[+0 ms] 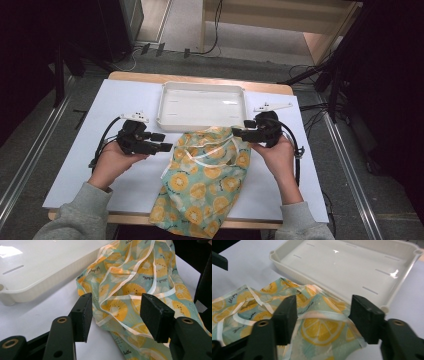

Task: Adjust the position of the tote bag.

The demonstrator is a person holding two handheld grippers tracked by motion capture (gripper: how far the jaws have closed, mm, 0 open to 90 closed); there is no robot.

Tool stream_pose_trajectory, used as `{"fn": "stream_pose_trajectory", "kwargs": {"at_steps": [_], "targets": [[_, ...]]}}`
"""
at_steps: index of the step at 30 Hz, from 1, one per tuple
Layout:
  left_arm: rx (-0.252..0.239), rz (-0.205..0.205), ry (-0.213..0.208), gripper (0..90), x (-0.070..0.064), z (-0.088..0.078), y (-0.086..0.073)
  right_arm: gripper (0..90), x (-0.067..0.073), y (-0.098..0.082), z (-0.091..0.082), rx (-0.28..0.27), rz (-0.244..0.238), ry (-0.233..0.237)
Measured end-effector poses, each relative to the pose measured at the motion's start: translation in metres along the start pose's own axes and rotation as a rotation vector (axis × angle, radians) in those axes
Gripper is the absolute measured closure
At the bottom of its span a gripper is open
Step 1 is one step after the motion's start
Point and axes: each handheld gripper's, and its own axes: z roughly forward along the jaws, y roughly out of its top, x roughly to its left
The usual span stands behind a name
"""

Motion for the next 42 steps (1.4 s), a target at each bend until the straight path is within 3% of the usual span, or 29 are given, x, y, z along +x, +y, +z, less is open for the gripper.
{"fn": "stream_pose_trajectory", "kwargs": {"at_steps": [3,6,8,11,18,27,33,42], "targets": [[0.001,0.001,0.003,44.2,0.001,0.0,0.0,39.8,-0.002,-0.002,0.011,0.031,0.02,0.0],[0.0,-0.002,0.004,44.2,0.002,0.0,-0.001,63.9,0.0,-0.005,0.017,0.057,-0.003,-0.001],[-0.001,-0.007,0.005,44.3,0.002,-0.001,-0.001,79.1,0.004,-0.007,0.016,0.046,-0.015,0.01],[-0.001,-0.005,0.006,44.3,0.002,-0.001,-0.001,88.2,0.007,-0.011,0.011,0.062,-0.027,0.023],[0.0,0.004,0.004,44.3,0.001,0.0,0.0,89.5,0.014,-0.023,-0.022,-0.001,-0.031,0.039],[0.008,0.004,0.0,44.6,-0.002,0.005,0.0,88.8,0.016,-0.053,-0.053,-0.028,-0.02,0.042],[0.025,0.009,-0.007,44.8,-0.003,0.014,0.001,87.5,0.009,-0.072,-0.064,-0.031,-0.015,0.03],[0.036,0.009,-0.015,45.2,-0.005,0.026,-0.001,85.9,-0.01,-0.1,-0.066,-0.01,0.042,0.014]]}}
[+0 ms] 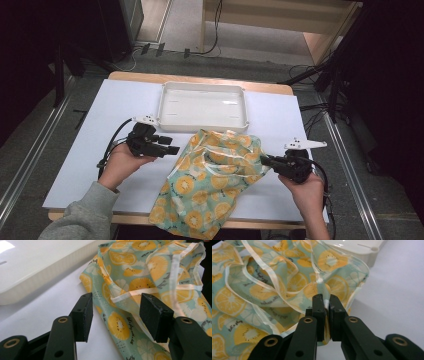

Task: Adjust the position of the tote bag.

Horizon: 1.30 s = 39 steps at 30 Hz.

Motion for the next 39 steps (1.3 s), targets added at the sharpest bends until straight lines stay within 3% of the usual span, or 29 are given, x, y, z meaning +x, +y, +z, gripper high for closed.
{"fn": "stream_pose_trajectory", "kwargs": {"at_steps": [4,6,9,15,19,31,35,39], "targets": [[0.015,0.006,-0.004,45.1,-0.001,0.006,-0.001,78.7,-0.004,-0.005,0.002,0.009,0.014,-0.012],[0.022,0.004,-0.007,45.1,0.0,0.008,-0.002,67.4,-0.004,-0.004,0.001,0.005,0.003,-0.023],[0.023,-0.001,-0.008,44.9,0.0,0.011,-0.003,58.1,-0.002,-0.003,-0.002,-0.009,0.009,-0.029],[0.025,0.01,-0.009,44.5,-0.004,0.017,0.001,53.1,0.008,0.009,-0.014,-0.062,-0.001,-0.029],[0.024,0.009,-0.014,44.2,-0.005,0.022,0.006,52.7,0.018,0.022,-0.015,-0.069,-0.015,-0.017],[0.036,-0.008,-0.016,43.8,0.001,0.041,0.013,51.9,0.043,0.05,0.023,-0.022,-0.09,0.051],[0.058,-0.003,-0.006,43.8,0.001,0.05,0.012,51.2,0.05,0.052,0.038,-0.003,-0.112,0.071],[0.069,-0.028,-0.011,45.6,0.004,0.059,0.01,48.9,0.056,0.054,0.052,0.016,-0.125,0.098]]}}
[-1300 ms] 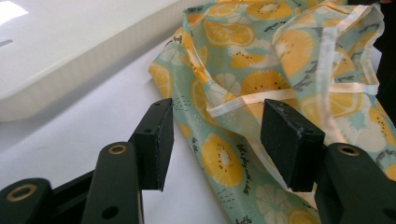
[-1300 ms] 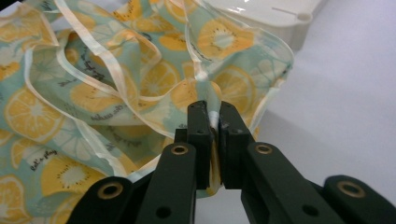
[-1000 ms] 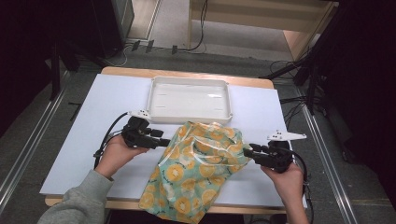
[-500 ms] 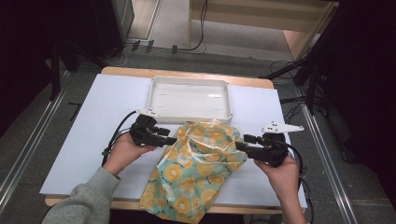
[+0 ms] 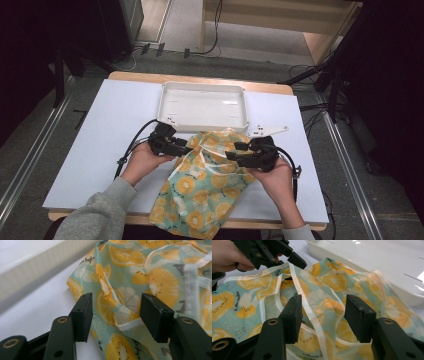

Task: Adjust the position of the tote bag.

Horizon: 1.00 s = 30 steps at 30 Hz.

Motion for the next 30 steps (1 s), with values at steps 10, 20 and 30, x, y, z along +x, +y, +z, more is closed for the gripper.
{"fn": "stream_pose_trajectory", "kwargs": {"at_steps": [10,20,30], "targets": [[0.036,0.047,0.015,88.3,-0.007,0.014,-0.006,52.3,0.003,-0.006,0.029,0.059,-0.013,-0.009],[-0.003,0.099,0.06,90.0,-0.018,-0.001,-0.004,89.7,0.001,-0.013,0.016,0.059,-0.007,-0.015],[-0.08,0.098,0.103,90.0,-0.02,-0.038,-0.002,90.0,-0.004,-0.021,-0.01,0.016,0.016,-0.022]]}}
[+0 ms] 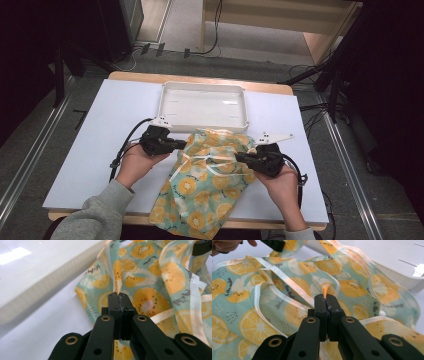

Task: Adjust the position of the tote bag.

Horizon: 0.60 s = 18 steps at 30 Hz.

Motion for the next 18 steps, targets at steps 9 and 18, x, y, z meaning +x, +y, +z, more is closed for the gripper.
{"fn": "stream_pose_trajectory", "kwargs": {"at_steps": [9,18], "targets": [[-0.046,-0.016,0.041,90.0,0.01,-0.031,-0.003,90.0,-0.014,-0.012,-0.02,-0.034,0.044,-0.006],[-0.078,-0.063,0.089,90.0,0.024,-0.055,-0.015,90.0,-0.029,-0.03,-0.041,-0.055,0.084,-0.041]]}}
